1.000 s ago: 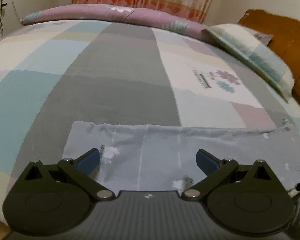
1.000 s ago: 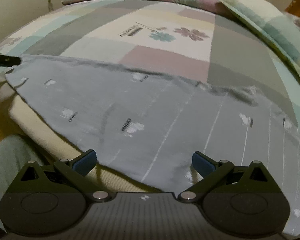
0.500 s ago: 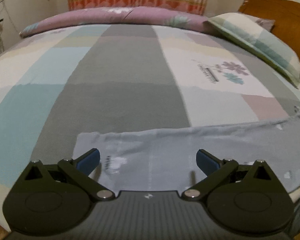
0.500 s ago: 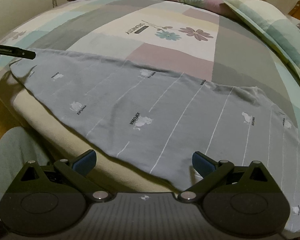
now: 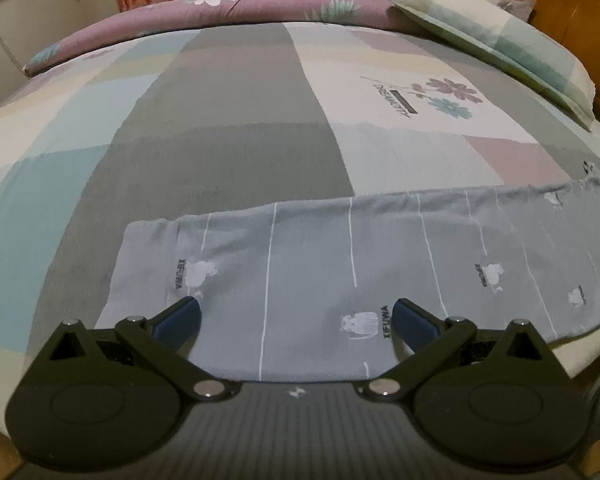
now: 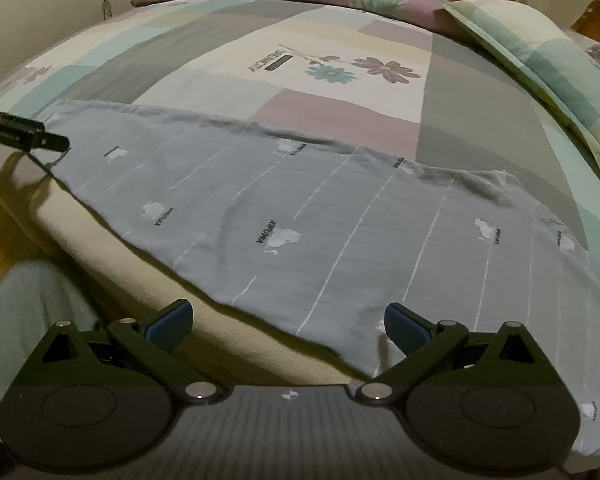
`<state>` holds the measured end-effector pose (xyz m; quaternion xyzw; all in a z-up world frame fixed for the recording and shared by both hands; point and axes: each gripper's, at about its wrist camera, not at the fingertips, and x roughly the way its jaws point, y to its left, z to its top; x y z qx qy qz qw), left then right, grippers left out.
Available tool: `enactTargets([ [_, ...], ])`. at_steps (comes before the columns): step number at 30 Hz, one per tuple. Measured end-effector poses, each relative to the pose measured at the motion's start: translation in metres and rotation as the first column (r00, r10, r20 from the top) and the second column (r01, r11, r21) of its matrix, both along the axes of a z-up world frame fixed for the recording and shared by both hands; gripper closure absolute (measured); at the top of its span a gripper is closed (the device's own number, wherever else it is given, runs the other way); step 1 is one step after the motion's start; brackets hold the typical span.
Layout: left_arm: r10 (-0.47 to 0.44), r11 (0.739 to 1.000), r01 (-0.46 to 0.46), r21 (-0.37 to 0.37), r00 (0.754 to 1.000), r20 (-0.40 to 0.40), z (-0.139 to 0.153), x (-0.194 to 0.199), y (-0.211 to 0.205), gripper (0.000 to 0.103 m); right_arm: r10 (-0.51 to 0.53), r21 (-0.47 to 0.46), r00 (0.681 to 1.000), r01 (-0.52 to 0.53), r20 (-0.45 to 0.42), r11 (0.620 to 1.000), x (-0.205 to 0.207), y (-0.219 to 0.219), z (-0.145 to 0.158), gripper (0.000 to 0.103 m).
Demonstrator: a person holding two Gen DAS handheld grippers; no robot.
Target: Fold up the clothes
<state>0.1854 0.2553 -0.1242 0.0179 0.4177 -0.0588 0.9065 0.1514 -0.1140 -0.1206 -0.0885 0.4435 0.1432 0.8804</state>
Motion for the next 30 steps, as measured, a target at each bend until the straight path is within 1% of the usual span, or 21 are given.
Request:
enactTargets([
  [4,-0.022,1.000,0.022,-0.002,0.999,0.023,0.009,-0.005,-0.007,0.001,-0.004,0.005,1.000,0.004,0.008,1.000,-0.002,-0.001,0.002,0.000],
  [8,-0.039,0.999,0.040,-0.034,0.999,0.037,0.010,-0.006,-0.014,0.001,-0.003,0.004,1.000,0.003,0.014,1.000,-0.005,-0.001,0.003,0.000],
  [12,-0.038,0.998,0.038,-0.053,0.999,0.007,-0.005,-0.010,-0.020,0.001,-0.007,0.003,1.000,0.007,0.023,1.000,-0.009,-0.003,0.005,0.000],
  [15,-0.041,0.999,0.042,-0.034,0.999,0.008,-0.009,-0.021,-0.022,0.001,-0.020,0.011,0.999,0.019,0.029,1.000,-0.011,-0.008,0.007,0.000],
  [18,-0.036,0.998,0.037,-0.048,0.999,0.020,-0.001,-0.027,-0.024,0.001,-0.040,0.008,0.998,0.039,0.043,0.999,-0.006,-0.014,0.008,0.000],
  [22,-0.056,0.998,0.057,-0.032,0.998,0.040,0.003,-0.021,-0.038,0.001,-0.095,0.014,0.990,0.094,0.102,0.995,0.010,-0.022,0.008,0.000],
  [26,-0.076,0.997,0.076,0.005,0.997,0.015,-0.008,-0.010,-0.051,0.001,-0.116,0.025,0.991,0.115,0.064,0.993,0.010,-0.032,-0.007,0.000],
  [28,-0.085,0.996,0.084,0.036,0.996,0.029,-0.012,-0.012,-0.052,0.000,-0.126,0.030,0.991,0.124,0.044,0.992,0.010,-0.038,-0.015,0.000],
  [30,-0.068,0.997,0.067,0.039,0.997,0.019,-0.010,-0.011,-0.048,0.001,-0.135,0.035,0.991,0.134,0.023,0.990,0.010,-0.043,-0.023,0.000],
])
